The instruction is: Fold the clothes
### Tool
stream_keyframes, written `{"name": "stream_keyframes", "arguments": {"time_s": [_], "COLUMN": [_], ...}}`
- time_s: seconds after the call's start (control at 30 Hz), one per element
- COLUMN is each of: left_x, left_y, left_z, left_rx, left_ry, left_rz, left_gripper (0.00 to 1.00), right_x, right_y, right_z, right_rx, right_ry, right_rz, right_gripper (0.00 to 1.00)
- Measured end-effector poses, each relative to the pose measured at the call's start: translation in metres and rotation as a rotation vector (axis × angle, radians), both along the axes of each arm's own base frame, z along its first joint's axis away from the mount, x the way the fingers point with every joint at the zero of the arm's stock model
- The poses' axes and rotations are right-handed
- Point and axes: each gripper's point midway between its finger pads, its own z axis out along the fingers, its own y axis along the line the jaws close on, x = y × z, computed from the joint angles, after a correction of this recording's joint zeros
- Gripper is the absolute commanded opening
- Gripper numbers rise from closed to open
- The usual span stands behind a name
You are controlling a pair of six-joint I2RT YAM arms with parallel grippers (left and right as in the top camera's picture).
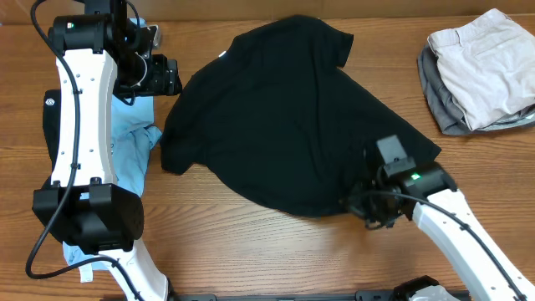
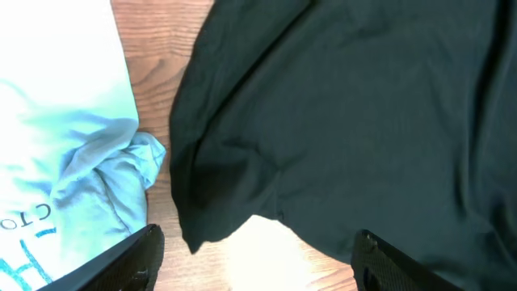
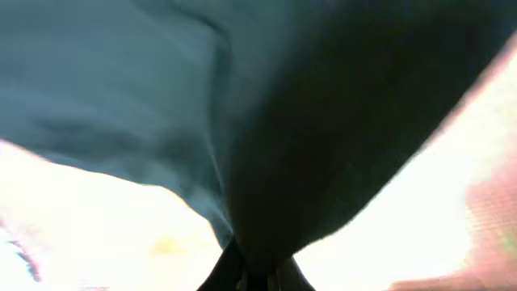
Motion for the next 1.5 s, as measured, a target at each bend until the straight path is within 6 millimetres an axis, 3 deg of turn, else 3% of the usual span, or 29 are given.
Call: {"name": "stream_keyframes", "arguments": {"time_s": [0.13,0.37,0.4,0.43,0.47,0.5,0.63,0.8,0.93,1.03,1.2,1.37,1.5], "left_x": [0.006,0.017,0.019,0.020,0.021,0.022,0.022,0.016,0.006,0.000,-0.004,-0.005,-0.005], "left_y": [0.001,0.003,0.003,0.003,0.003,0.003,-0.002,0.000,0.003,0.004,0.004,0.005,0.005], "left_z": [0.002,0.005,0.005,0.006,0.006,0.006,0.006,0.004,-0.001,-0.010,-0.040,-0.072,-0.083], "left_rx": [0.005,0.015,0.016,0.017,0.017,0.017,0.021,0.030,0.048,0.054,0.050,0.044,0.043], "left_ry": [-0.027,-0.074,-0.082,-0.087,-0.091,-0.093,-0.095,-0.067,-0.020,0.013,0.065,0.100,0.105], "left_rz": [0.001,0.003,0.003,0.003,0.003,0.003,-0.008,-0.006,-0.001,0.001,0.019,0.054,0.061], "left_gripper": [0.77,0.76,0.77,0.77,0.77,0.77,0.79,0.80,0.80,0.80,0.79,0.79,0.79], "right_x": [0.040,0.121,0.134,0.142,0.153,0.157,0.149,0.106,0.085,0.083,0.071,0.064,0.065], "right_y": [-0.001,-0.014,-0.017,-0.019,-0.021,-0.023,-0.026,-0.031,-0.032,-0.022,-0.004,-0.013,-0.020], "right_z": [0.002,-0.037,-0.041,-0.044,-0.046,-0.046,-0.043,-0.037,-0.030,-0.034,-0.059,-0.076,-0.081], "right_rx": [0.033,0.045,0.045,0.047,0.048,0.046,0.033,0.007,-0.013,-0.018,-0.048,-0.126,-0.158], "right_ry": [-0.106,-0.236,-0.262,-0.283,-0.309,-0.313,-0.250,-0.102,-0.057,-0.073,-0.091,-0.089,-0.103], "right_rz": [-0.008,-0.043,-0.050,-0.056,-0.059,-0.061,-0.058,-0.053,-0.022,0.020,0.069,0.028,-0.001], "right_gripper": [0.04,0.04,0.08,0.43,0.54,0.56,0.64,0.67,0.64,0.62,0.60,0.59,0.56]}}
